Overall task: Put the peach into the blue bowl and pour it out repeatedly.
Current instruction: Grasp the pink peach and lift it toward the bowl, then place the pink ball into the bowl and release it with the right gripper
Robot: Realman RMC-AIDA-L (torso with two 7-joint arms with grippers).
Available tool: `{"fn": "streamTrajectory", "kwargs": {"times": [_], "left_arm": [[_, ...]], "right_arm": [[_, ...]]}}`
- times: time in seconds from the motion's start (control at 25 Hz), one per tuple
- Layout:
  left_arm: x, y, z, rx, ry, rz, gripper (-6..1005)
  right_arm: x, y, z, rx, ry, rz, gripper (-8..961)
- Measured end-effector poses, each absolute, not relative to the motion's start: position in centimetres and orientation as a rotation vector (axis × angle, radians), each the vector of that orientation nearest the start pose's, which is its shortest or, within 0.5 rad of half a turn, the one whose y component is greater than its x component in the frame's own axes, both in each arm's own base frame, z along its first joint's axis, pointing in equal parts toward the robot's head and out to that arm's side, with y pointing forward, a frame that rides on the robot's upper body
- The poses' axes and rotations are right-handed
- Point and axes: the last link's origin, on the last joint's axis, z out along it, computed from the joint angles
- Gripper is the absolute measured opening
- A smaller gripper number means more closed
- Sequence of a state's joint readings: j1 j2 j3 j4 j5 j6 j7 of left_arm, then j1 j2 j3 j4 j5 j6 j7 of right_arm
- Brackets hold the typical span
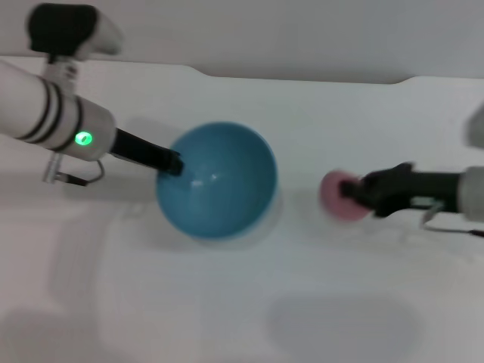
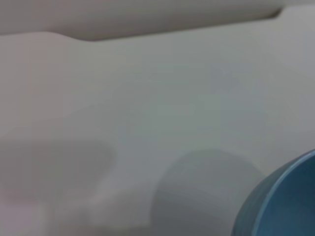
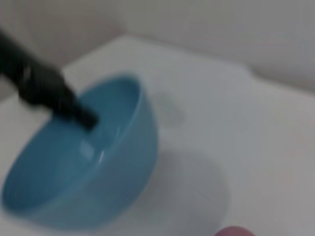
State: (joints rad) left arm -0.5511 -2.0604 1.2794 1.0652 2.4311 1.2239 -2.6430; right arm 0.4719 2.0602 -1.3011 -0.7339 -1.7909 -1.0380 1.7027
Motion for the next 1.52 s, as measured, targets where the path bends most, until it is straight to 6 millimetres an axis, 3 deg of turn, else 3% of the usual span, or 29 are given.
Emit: {"fn": "streamTrajectory", "kwargs": {"times": [0.08,0.16,0.24,0.4,0.52,0.76,1.0,1.24,1.32,1.52], "left_arm": [[-23.1,37.7,-2.8,-2.374,-1.309,0.182,0],[-22.9,37.8,-3.3,-2.381,-1.299,0.195,0],[-21.6,38.0,-4.7,-2.421,-1.261,0.237,0],[-20.3,38.1,-6.1,-2.455,-1.220,0.285,0],[-19.2,38.0,-7.4,-2.484,-1.175,0.322,0],[-17.1,37.5,-8.8,-2.559,-1.142,0.313,-1],[-16.7,37.6,-8.9,-2.567,-1.150,0.295,-1],[-16.9,37.7,-8.7,-2.560,-1.158,0.287,-1],[-16.8,37.7,-8.7,-2.561,-1.156,0.287,-1],[-16.9,37.9,-8.7,-2.550,-1.154,0.267,0]], "right_arm": [[26.8,35.1,-2.2,-2.579,0.799,0.452,89],[26.8,34.9,-1.3,-2.578,0.775,0.494,78],[25.9,34.5,0.9,-2.595,0.703,0.604,66],[24.3,33.7,1.6,-2.685,0.569,0.662,48],[22.6,33.3,1.2,-2.764,0.397,0.677,46],[20.8,33.5,-1.2,-2.905,0.302,0.593,48],[21.4,33.8,-3.0,-2.968,0.365,0.409,52],[21.4,33.9,-3.2,-2.967,0.373,0.372,56],[21.4,34.1,-3.1,-2.952,0.372,0.370,260],[21.7,34.3,-2.7,-2.910,0.392,0.382,444]]}}
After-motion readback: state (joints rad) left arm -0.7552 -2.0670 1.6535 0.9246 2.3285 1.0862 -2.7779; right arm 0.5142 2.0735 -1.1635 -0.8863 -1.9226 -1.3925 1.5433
